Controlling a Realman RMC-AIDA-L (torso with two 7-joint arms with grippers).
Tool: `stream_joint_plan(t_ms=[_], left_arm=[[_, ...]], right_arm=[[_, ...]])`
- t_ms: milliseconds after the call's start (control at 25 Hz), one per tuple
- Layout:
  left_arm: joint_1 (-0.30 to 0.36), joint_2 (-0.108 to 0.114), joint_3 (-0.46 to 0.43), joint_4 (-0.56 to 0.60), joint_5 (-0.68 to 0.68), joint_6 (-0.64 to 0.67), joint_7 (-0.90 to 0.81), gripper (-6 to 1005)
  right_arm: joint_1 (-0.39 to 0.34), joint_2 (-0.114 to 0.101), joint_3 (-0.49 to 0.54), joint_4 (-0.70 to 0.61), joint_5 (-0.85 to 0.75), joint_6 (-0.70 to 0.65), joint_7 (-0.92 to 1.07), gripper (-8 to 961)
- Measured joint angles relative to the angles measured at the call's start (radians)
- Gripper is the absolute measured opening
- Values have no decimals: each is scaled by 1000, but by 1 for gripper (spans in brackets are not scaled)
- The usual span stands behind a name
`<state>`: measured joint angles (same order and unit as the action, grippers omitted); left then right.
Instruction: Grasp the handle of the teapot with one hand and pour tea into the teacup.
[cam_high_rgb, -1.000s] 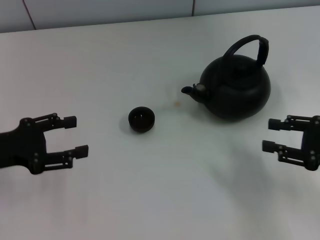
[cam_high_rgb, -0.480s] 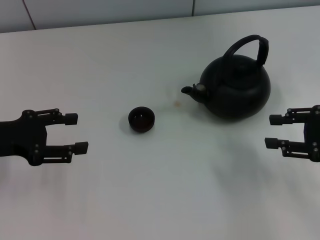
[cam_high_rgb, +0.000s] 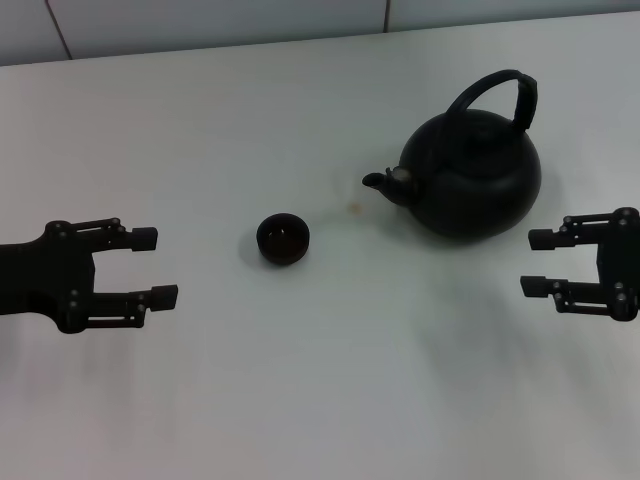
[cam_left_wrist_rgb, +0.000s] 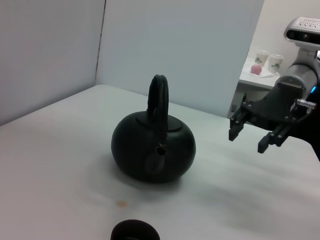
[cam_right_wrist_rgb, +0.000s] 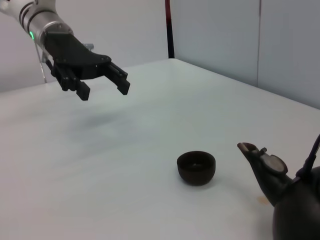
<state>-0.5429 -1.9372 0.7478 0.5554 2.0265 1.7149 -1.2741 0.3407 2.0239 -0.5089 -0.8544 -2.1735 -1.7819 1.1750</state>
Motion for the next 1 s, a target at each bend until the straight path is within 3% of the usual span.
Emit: stream_joint_plan(t_ms=[1000], left_arm=[[-3,-2,4,0,0,1,1,805]], right_arm=[[28,13,0,0,-20,1,2,573]])
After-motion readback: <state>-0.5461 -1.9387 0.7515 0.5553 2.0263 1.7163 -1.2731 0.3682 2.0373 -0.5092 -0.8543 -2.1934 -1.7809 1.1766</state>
